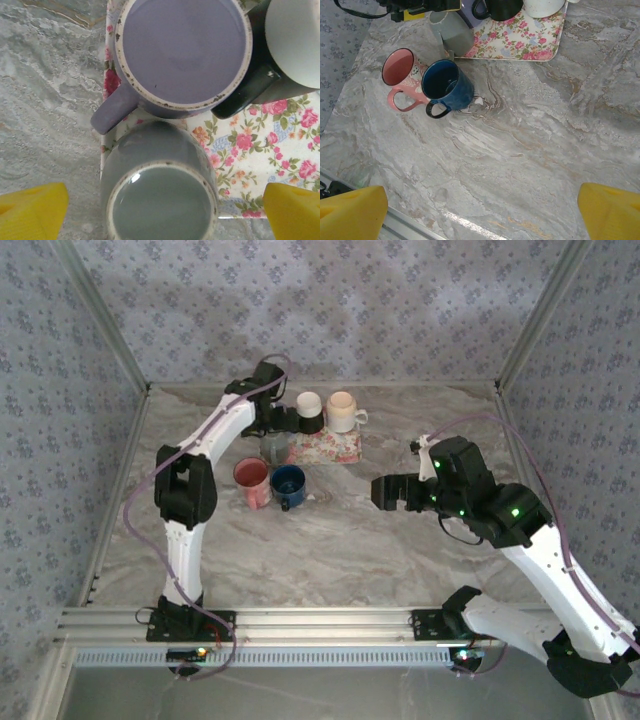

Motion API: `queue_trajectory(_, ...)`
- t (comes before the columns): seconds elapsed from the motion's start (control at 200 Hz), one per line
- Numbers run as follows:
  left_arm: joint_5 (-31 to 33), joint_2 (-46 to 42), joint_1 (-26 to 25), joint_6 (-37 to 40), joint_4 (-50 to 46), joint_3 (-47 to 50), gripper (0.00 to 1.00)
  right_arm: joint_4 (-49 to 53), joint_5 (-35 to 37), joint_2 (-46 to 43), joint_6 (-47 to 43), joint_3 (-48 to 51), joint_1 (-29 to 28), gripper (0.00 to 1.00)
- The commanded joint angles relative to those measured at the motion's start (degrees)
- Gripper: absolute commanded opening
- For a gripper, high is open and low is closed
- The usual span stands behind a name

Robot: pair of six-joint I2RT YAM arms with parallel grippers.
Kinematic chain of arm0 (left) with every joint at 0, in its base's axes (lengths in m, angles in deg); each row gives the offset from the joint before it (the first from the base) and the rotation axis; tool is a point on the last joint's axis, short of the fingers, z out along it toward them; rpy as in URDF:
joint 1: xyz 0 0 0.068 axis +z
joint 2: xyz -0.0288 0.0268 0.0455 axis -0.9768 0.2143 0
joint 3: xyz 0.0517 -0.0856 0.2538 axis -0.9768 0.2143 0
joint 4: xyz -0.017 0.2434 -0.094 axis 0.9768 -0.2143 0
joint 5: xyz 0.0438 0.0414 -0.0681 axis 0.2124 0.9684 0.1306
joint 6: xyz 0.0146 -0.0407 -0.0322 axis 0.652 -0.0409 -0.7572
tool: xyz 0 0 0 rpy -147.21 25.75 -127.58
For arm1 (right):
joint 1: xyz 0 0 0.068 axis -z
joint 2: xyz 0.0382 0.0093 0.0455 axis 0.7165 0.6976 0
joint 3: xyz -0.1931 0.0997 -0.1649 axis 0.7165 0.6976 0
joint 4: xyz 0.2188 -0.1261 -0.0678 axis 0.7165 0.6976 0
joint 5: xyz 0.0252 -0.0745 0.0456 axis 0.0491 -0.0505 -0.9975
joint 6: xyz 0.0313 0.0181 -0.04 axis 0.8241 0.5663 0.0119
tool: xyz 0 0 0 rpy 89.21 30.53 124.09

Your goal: Turn the mug right side up

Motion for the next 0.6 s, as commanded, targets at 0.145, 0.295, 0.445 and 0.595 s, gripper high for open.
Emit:
queue_trajectory(0.145,-1.34,2.61,0.33,0.46,-0.07,0.88,0.99,0.99,1.16,-0.36,-1.43,-0.28,-0.39,1.00)
queue_trajectory(0.295,-1.69,3.75,0.68,0.09,1.19,2.91,0.96,1.09,1.13,-0.60,-1.27,0.09,-0.44,1.00)
queue_trajectory(0.445,-2.19,4.46,0.97,-0.08,2.26,3.57,0.90,0.90,1.16,-1.05,-1.17,0.94,-0.37,1.00)
queue_trajectory(0.595,-3.09,4.82,0.94,-0.15,2.96,3.91,0.79,0.98,1.22,-1.27,-1.22,1.22,-0.42,1.00)
